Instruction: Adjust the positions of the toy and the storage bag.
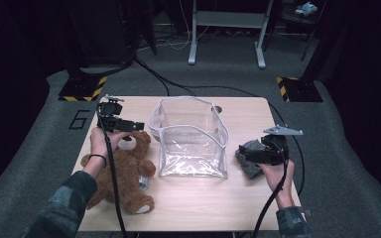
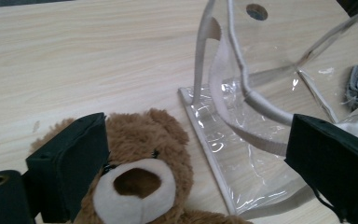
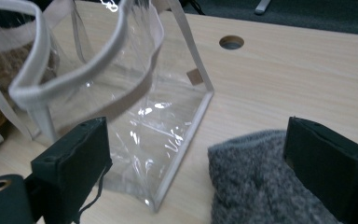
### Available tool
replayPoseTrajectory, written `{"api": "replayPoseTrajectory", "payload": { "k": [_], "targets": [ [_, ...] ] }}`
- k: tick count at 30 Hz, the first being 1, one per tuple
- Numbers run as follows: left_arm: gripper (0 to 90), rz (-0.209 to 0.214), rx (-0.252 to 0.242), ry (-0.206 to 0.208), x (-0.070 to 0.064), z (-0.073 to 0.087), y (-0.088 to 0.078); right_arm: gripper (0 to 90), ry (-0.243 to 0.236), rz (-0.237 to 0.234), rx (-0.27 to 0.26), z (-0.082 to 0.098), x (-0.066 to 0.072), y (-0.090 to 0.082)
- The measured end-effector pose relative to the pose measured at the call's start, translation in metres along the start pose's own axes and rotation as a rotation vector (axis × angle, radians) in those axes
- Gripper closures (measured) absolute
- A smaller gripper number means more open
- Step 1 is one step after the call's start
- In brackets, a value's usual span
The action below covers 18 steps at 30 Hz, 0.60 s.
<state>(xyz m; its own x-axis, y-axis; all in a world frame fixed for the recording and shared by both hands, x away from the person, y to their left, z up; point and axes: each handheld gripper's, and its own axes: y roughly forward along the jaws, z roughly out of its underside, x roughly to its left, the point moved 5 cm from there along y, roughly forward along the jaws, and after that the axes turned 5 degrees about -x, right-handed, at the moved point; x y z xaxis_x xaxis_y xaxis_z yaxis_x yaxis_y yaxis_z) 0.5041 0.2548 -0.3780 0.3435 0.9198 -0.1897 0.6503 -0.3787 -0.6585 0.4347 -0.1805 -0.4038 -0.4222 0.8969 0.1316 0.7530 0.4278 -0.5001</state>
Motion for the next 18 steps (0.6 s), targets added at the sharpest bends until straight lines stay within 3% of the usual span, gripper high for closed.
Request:
{"api": "replayPoseTrajectory", "payload": {
  "k": [1,6,7,8,10,11,13,15,17,18],
  "targets": [
    [4.8,0.000,0.000,0.000,0.000,0.000,0.000,6.4,0.000,0.000,0.000,0.000,0.000,0.000],
    [2.7,-0.004,0.002,-0.018,0.013,0.017,-0.007,1.8,0.020,0.026,0.022,0.039,-0.011,-0.008],
    [2.6,-0.004,0.002,-0.018,0.013,0.017,-0.007,1.8,0.020,0.026,0.022,0.039,-0.011,-0.008],
    [1.6,-0.015,-0.002,-0.009,0.016,0.023,-0.006,0.1,0.016,0.047,0.035,0.059,-0.014,-0.007],
    [0.6,-0.013,-0.008,-0.022,0.017,0.028,-0.004,0.0,0.016,0.054,0.031,0.066,-0.015,-0.006],
    [0.0,-0.010,0.010,-0.027,0.020,0.034,-0.004,0.0,0.034,0.070,0.039,0.085,-0.018,-0.004],
    [0.0,-0.012,0.006,-0.052,0.021,0.042,-0.001,0.0,0.083,0.076,0.044,0.104,-0.022,-0.001],
    [0.0,-0.005,0.030,-0.046,0.024,0.050,0.002,0.0,0.109,0.094,0.043,0.118,-0.025,0.000],
    [0.0,-0.008,0.030,-0.055,0.025,0.055,0.002,0.0,0.117,0.123,0.060,0.132,-0.028,0.003],
    [0.0,-0.007,0.032,-0.057,0.026,0.059,0.003,0.0,0.099,0.135,0.059,0.138,-0.030,0.004]
  ]
}}
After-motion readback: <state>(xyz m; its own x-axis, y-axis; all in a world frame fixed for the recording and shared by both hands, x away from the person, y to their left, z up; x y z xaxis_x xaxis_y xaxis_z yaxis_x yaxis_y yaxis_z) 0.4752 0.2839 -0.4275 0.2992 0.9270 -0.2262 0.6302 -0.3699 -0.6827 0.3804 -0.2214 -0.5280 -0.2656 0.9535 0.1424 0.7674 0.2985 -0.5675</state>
